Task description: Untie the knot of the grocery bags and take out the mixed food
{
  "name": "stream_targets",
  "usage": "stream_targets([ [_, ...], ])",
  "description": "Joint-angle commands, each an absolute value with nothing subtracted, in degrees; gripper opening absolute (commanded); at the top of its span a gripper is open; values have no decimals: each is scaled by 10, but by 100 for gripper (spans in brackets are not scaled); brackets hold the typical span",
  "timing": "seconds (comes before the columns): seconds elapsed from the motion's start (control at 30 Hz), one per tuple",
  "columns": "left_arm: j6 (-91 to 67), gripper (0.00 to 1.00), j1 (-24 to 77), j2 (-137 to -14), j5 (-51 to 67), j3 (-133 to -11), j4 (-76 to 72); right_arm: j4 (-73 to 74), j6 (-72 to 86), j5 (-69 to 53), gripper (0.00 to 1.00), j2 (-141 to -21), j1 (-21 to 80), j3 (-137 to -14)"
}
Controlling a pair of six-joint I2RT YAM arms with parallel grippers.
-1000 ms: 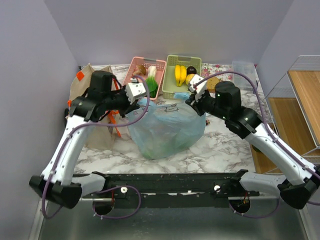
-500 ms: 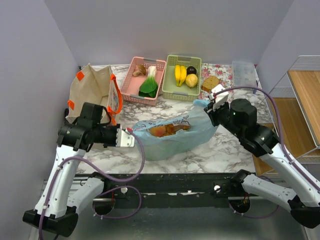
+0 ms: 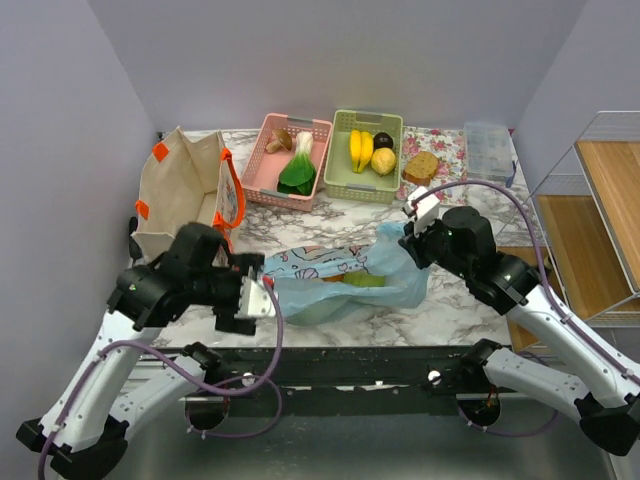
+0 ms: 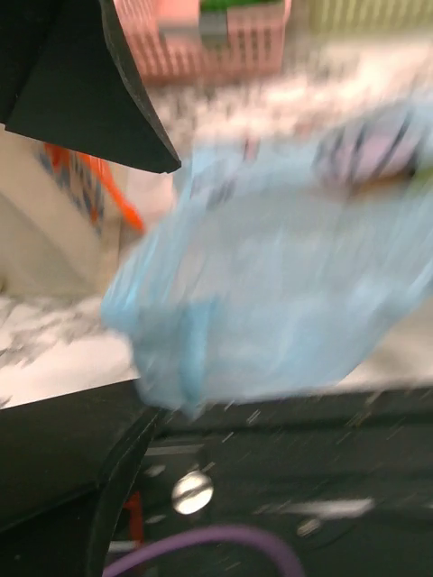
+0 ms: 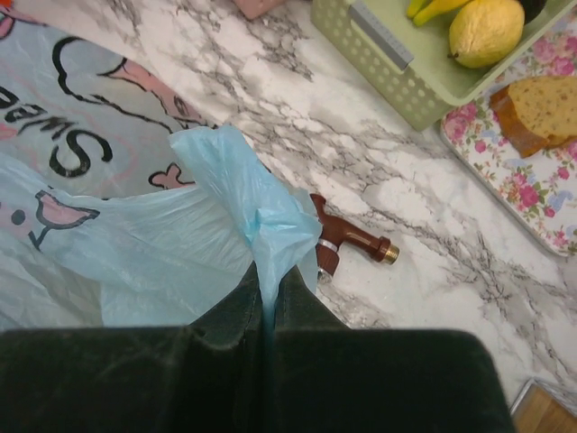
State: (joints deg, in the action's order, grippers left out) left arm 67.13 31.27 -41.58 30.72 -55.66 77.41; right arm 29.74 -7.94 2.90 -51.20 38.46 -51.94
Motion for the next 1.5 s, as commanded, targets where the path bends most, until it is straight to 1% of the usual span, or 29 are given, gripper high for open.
stream_targets([
  [0.0,379,98,316,-474,369,-765,624,241,-73,4,1,-484,381,-540],
  [0.07,291,98,316,-507,390,-820,562,215,-73,4,1,-470,381,-534],
  [0.13,238,88,332,-547,384,-857,512,199,-70,4,1,-463,381,-534],
  [0.2,222,74,365,-592,352,-886,494,193,-61,16,1,-466,381,-543],
  [0.23,222,65,384,-618,341,-897,495,194,-55,24,1,-470,381,-548],
  [0.3,221,55,417,-659,332,-898,491,193,-47,31,1,-477,381,-556],
  [0.33,225,46,434,-679,322,-892,487,193,-43,32,1,-478,380,-557],
  [0.37,229,40,454,-694,304,-883,476,192,-41,29,1,-477,380,-557],
  [0.4,232,28,466,-713,289,-877,467,191,-42,24,1,-476,381,-555],
  [0.43,236,19,474,-728,283,-877,464,192,-46,23,1,-476,381,-554],
  [0.47,244,11,483,-743,285,-881,469,193,-47,30,1,-476,381,-553],
  [0.5,256,5,492,-752,278,-882,476,193,-48,39,1,-476,381,-553],
  [0.63,264,0,524,-740,249,-813,447,189,-54,49,1,-476,381,-546],
  [0.73,266,0,524,-749,203,-760,441,194,-53,56,1,-475,381,-546],
  [0.8,274,0,515,-746,181,-719,429,202,-47,94,1,-479,381,-547],
  [0.87,275,0,496,-755,147,-690,433,226,-40,127,1,-490,381,-555],
  [0.97,245,0,411,-752,140,-664,414,252,-36,134,1,-491,381,-561],
  [1.0,246,4,388,-750,133,-662,413,257,-38,137,1,-489,381,-560],
  [1.1,287,26,343,-745,102,-652,419,289,-47,172,1,-509,380,-562],
  [1.13,302,37,332,-742,102,-648,421,302,-47,188,1,-526,379,-565],
  [1.17,319,51,324,-740,104,-644,424,314,-52,198,1,-539,376,-566],
  [1.2,340,70,317,-740,112,-643,432,322,-55,203,1,-554,371,-566],
  [1.23,361,83,311,-741,121,-642,440,326,-56,206,1,-564,364,-563],
  [1.27,393,94,305,-741,148,-644,455,328,-59,199,1,-573,356,-558],
  [1.3,422,98,302,-739,169,-645,473,334,-59,183,1,-581,349,-555],
  [1.33,451,98,303,-734,193,-644,492,339,-58,169,7,-586,345,-554],
  [1.37,468,98,309,-727,213,-644,508,346,-60,141,16,-588,343,-556],
  [1.43,474,99,321,-716,239,-642,524,373,-70,53,49,-588,344,-582],
  [1.47,474,99,325,-713,253,-644,533,381,-78,-1,68,-586,344,-596],
])
